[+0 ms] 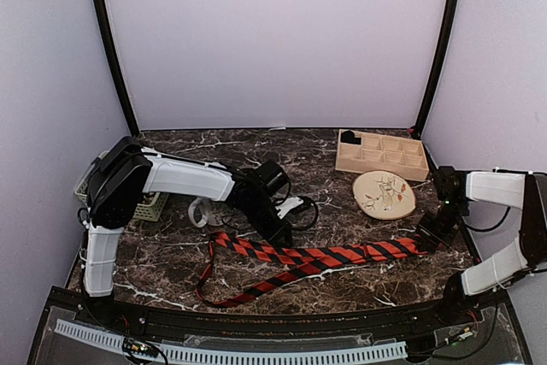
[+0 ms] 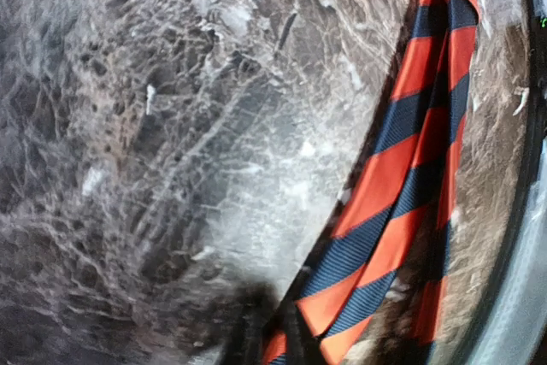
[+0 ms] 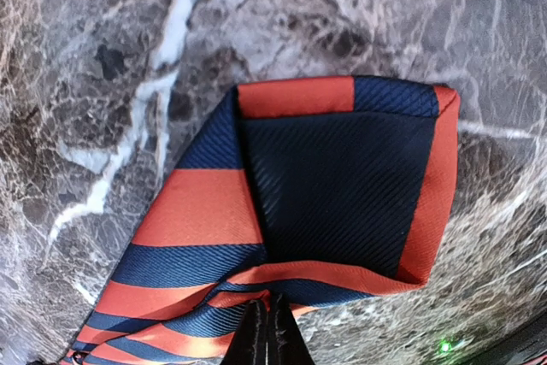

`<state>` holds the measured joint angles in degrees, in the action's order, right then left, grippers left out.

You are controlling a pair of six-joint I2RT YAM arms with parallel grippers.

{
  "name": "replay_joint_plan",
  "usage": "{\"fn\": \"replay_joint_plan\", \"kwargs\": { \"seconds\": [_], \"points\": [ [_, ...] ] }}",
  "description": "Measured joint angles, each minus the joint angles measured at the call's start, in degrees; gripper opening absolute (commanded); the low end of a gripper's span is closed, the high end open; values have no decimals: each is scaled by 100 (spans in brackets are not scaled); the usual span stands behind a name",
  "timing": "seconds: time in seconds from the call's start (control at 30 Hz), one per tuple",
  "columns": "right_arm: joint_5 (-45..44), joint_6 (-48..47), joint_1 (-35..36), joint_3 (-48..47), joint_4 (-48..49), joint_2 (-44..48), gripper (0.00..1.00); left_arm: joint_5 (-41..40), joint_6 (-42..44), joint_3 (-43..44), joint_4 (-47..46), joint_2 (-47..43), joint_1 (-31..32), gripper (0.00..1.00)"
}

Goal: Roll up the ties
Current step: Tie the tie at the center of the board.

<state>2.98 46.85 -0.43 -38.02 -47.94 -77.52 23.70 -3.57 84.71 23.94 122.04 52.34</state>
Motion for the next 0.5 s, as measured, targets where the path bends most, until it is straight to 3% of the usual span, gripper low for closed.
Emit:
{"fn": "replay_joint_plan", "kwargs": {
  "seconds": [0.03, 0.13, 0.27, 0.37, 0.5],
  "points": [
    [-2, -22, -33, 0, 13, 0, 5, 66, -44, 59, 61, 20, 0, 31],
    [-26, -166, -76, -15, -2, -7, 26, 92, -24, 232, 299, 22, 0, 47],
    [0, -411, -114, -24, 28, 103, 62, -2, 33, 358, 643, -70, -33, 52],
    [133, -525, -116, -26, 70, 474, 71, -201, -17, 192, 879, -448, -109, 56],
    [619, -789, -111, -44, 184, 1141, 76, -470, -295, -457, 1021, -1606, -195, 59]
  ]
}}
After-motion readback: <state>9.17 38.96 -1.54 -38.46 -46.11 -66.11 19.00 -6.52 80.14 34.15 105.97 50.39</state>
